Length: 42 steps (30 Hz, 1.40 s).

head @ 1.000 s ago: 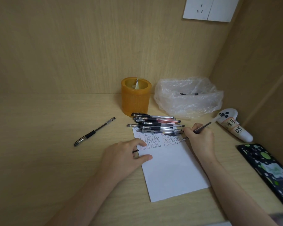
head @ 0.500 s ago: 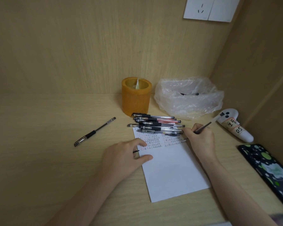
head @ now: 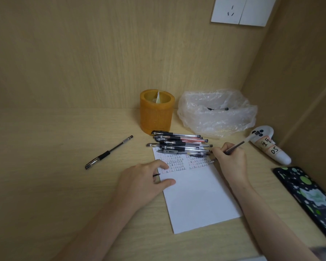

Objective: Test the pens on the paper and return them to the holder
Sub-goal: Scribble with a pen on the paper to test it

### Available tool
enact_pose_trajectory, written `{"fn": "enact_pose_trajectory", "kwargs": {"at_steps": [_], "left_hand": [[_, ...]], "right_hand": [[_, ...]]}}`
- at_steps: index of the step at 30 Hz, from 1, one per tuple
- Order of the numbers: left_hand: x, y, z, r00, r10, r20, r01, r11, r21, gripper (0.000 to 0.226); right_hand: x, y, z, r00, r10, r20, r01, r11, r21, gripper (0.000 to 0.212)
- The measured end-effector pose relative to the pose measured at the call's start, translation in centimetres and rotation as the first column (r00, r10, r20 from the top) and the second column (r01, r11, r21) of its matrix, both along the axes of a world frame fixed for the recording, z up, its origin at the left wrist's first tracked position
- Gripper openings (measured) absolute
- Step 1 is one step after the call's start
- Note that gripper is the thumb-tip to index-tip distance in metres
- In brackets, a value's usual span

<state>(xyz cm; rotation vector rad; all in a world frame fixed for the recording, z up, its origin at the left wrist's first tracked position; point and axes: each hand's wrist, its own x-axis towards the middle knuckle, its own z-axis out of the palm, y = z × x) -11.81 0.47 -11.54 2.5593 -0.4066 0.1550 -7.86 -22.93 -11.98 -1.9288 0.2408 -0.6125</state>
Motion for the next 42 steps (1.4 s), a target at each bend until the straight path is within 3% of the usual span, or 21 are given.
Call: {"fn": "enact_pose_trajectory", "kwargs": {"at_steps": [42], "left_hand": [[-0.26, -0.08, 0.43, 0.999, 0.02, -0.034, -0.019, 0.999, 0.037, 0.042]], "right_hand": [[0.05, -0.01, -0.2, 1.0, 0.004, -0.009, -0.004, 1.0, -0.03, 0.033]]}}
